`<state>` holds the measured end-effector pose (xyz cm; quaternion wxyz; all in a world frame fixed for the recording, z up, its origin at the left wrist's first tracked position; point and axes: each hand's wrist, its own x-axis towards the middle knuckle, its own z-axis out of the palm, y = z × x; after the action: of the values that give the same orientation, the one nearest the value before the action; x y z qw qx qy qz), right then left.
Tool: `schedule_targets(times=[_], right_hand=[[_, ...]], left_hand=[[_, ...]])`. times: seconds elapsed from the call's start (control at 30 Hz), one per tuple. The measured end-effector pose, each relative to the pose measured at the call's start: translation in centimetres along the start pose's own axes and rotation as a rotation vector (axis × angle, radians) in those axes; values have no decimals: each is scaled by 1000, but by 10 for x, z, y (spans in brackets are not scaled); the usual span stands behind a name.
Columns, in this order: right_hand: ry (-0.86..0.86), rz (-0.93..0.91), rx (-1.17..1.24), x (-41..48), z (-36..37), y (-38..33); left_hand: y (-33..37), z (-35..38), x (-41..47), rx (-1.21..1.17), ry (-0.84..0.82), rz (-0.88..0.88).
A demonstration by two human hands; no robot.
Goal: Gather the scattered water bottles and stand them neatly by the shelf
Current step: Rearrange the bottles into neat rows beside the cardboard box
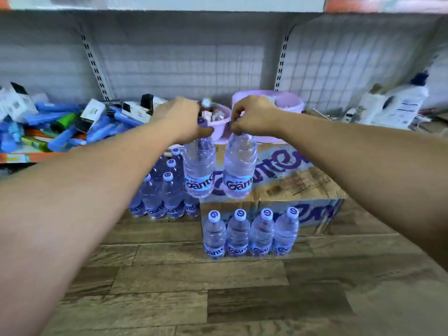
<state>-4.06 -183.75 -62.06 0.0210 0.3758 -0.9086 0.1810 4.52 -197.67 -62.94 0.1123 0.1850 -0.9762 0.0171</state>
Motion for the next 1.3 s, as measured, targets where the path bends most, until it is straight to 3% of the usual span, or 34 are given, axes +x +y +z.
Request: schedule_targets(times=[0.23,0.43,0.6,0.93,1.3], right_hand=[[-11,142,-21,-31,-49,95],[-37,221,-65,-55,-61,175],[-60,209,-120,-77,-55,218],[-189,212,-53,-89,14,282],[-362,208,-74,-100,93,319]], left_hand=[[116,-4,30,-264,-29,83],[202,13,40,-225,7,183],[247,46,38,-329,-74,205],[291,141,27,-315,-273,171],[299,230,-6,-343,-227,22]])
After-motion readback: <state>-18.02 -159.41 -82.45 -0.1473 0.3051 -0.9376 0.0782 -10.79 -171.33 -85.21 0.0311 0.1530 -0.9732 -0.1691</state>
